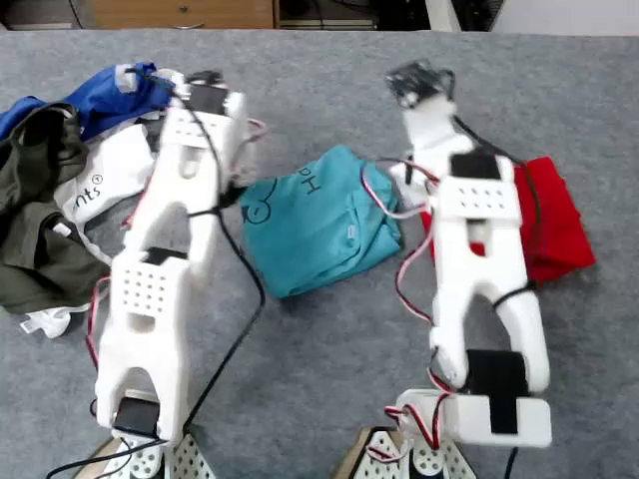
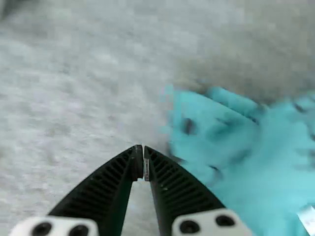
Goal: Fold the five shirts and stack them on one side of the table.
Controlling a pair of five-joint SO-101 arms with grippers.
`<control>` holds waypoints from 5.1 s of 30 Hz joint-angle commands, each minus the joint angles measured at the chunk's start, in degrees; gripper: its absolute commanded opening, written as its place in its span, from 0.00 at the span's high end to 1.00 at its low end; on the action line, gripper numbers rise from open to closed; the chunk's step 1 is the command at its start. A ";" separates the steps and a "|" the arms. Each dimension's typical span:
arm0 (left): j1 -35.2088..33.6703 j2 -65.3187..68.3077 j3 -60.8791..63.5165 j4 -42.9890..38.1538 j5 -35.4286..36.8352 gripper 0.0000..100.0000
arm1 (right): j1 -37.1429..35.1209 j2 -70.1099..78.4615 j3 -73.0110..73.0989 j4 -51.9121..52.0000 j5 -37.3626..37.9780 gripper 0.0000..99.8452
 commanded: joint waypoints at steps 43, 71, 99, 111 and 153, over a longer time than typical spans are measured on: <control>-10.90 -14.37 39.82 -30.51 -7.30 0.98 | 2.77 33.80 -50.86 43.16 4.22 0.99; -10.90 -14.37 39.82 -30.51 -7.30 0.98 | 5.93 43.47 -49.19 41.93 2.64 0.99; 7.30 -17.89 36.40 -35.60 -2.11 0.98 | 0.75 26.42 -15.87 21.10 2.46 0.99; 1.93 -13.41 36.22 -35.87 -2.55 0.98 | 3.21 24.92 -10.77 17.23 5.54 0.99; 22.07 -56.13 90.29 -48.35 -6.68 0.98 | -5.67 82.59 -109.23 33.41 8.09 0.99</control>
